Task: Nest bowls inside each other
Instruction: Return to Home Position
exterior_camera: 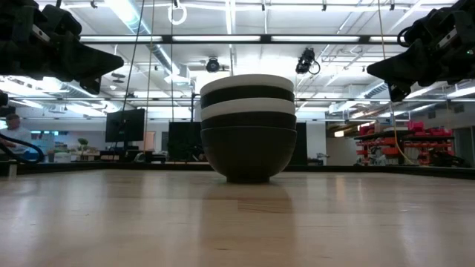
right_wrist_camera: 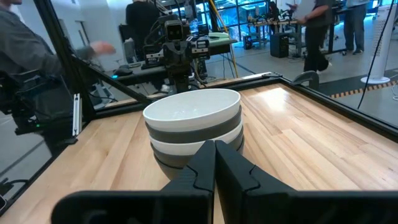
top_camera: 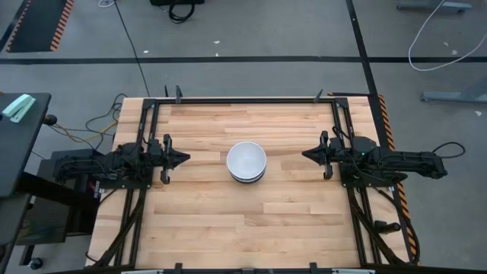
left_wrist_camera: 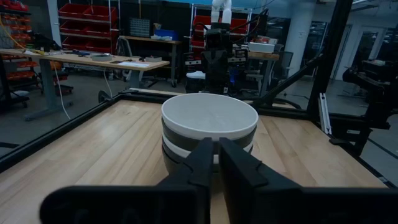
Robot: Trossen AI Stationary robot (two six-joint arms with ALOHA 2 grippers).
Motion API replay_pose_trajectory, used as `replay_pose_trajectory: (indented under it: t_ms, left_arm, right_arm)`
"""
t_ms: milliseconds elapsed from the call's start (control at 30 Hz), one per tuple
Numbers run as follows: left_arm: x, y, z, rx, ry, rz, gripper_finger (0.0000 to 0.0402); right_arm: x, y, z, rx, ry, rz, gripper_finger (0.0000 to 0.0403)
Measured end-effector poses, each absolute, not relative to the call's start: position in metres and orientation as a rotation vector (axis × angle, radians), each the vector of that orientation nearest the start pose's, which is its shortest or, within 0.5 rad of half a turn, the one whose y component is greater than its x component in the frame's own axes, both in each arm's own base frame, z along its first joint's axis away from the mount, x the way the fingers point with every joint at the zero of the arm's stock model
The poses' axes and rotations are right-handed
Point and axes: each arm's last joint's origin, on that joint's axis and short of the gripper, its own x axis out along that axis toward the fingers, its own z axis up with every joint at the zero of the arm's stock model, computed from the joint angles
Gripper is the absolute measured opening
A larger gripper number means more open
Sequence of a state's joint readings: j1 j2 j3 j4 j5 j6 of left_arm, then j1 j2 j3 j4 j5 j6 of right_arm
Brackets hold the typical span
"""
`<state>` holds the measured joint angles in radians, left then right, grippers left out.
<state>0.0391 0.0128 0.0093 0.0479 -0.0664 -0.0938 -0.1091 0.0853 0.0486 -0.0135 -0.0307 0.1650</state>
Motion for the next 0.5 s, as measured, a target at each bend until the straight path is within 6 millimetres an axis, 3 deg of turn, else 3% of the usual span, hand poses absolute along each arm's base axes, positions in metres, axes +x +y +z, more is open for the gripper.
replay_pose_trajectory:
  t_ms: [500]
  left_arm:
    - [0.0976, 0.0057, 0.1703, -0.094, -0.049, 0.103, 0.0040]
  right_arm:
    - [0.1001, -0.0101, 0.1721, 0.168, 0.043, -0.083, 0.0014]
